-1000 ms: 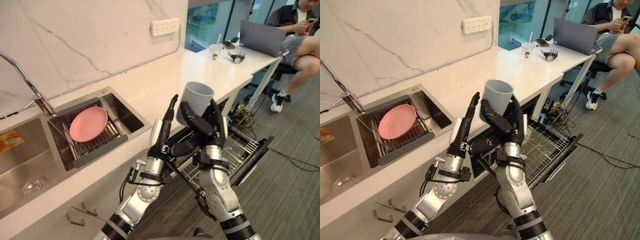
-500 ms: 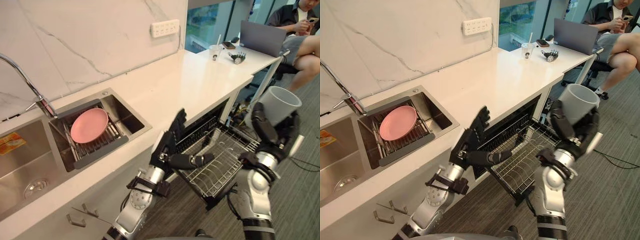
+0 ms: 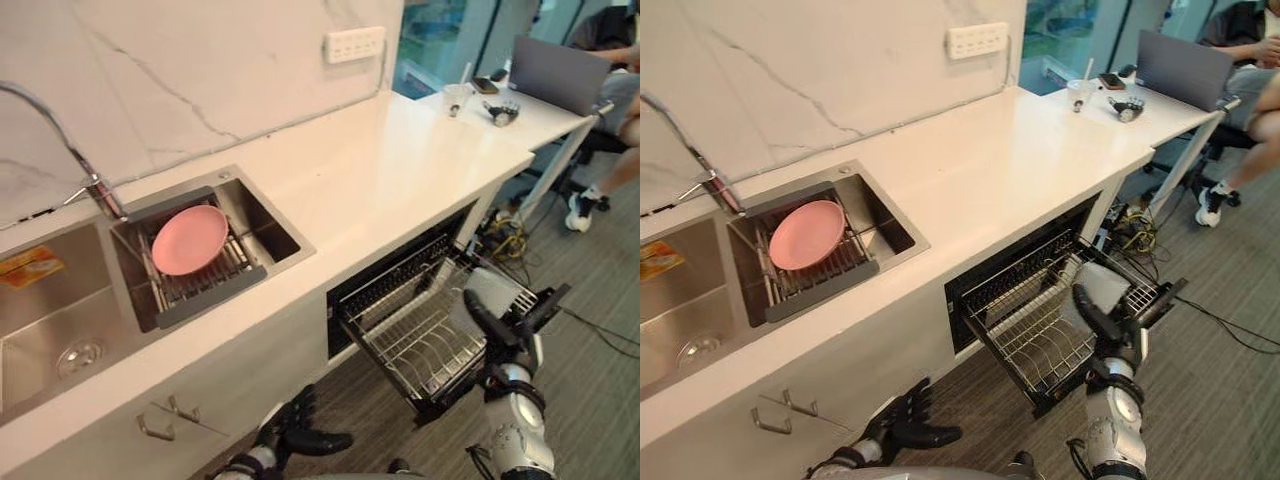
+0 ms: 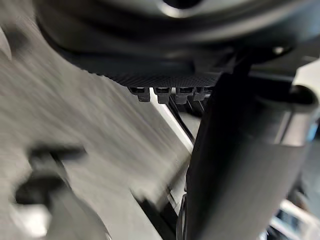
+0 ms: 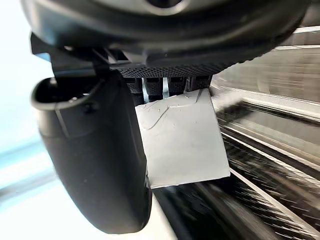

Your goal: Walk over to the sink, pick up the cup, carry it to the dishwasher, place the cup inside the dishwasher, then close the dishwasher door

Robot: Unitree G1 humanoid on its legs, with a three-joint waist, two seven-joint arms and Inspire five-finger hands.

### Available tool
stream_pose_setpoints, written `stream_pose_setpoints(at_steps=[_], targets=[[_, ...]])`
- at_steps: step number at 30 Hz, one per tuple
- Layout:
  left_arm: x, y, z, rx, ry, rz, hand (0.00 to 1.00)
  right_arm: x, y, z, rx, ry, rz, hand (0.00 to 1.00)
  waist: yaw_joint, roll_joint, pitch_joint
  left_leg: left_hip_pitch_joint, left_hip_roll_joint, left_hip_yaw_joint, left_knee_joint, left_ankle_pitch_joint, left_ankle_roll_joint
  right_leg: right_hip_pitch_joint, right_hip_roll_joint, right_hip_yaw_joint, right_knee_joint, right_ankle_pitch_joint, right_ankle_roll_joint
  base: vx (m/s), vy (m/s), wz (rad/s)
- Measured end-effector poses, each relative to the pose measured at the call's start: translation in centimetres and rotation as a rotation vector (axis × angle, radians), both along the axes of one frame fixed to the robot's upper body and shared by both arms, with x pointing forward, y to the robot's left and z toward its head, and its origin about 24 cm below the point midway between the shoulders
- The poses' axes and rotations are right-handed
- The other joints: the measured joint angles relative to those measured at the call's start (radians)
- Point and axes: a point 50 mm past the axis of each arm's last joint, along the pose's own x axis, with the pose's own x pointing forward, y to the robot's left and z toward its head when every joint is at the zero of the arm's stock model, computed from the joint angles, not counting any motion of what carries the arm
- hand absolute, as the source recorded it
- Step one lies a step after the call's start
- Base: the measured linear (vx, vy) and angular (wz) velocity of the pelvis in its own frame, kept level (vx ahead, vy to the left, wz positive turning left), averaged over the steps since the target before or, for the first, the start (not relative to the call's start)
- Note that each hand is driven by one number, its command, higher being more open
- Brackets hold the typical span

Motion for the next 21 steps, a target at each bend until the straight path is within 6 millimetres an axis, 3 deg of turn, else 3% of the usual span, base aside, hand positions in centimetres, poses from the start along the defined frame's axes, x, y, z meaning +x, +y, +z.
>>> stream_pose_setpoints(at_steps=[5, 12, 16, 19, 21], targets=[[-0.9, 2.3, -1.0, 0.122, 0.098, 0.125, 1.0, 1.3, 0.4, 0.1, -0.129, 0.058, 0.109, 0.0, 0.011, -0.004, 0.024, -0.027, -0.009, -0.044, 0.0, 0.01, 0.0, 0.009, -0.013, -0.05, 0.0, -0.003, 0.006, -0.04, 0.007, 0.32], [0.3, 4.7, -1.4, 0.179, 0.185, 0.275, 1.0, 5.3, -2.3, 1.7, -0.287, 0.142, 0.15, 0.0, 0.033, 0.015, 0.123, -0.121, -0.005, -0.104, 0.002, 0.052, 0.0, -0.046, -0.013, -0.11, 0.011, 0.0, -0.002, -0.03, -0.013, 0.29], [0.0, 5.8, -1.7, 0.177, 0.258, 0.311, 1.0, 7.1, -4.7, 3.2, -0.392, 0.212, 0.138, 0.0, 0.05, 0.04, 0.19, -0.171, -0.004, -0.109, 0.014, 0.074, -0.003, -0.066, -0.018, -0.137, 0.031, -0.008, -0.016, 0.01, 0.006, 0.41], [0.3, 5.1, -1.7, 0.08, 0.259, 0.382, 1.0, 8.4, -6.4, 4.8, -0.434, 0.226, 0.114, 0.0, 0.052, 0.072, 0.242, -0.218, -0.007, -0.118, 0.044, 0.09, -0.002, -0.086, -0.033, -0.135, 0.074, -0.027, -0.032, -0.02, 0.041, 0.52], [0.8, 4.9, -1.6, 0.039, 0.242, 0.4, 1.0, 9.3, -6.6, 5.9, -0.473, 0.211, 0.126, 0.0, 0.058, 0.084, 0.271, -0.239, -0.008, -0.123, 0.055, 0.091, -0.002, -0.102, -0.043, -0.135, 0.11, -0.055, -0.024, -0.07, 0.02, 0.32]])
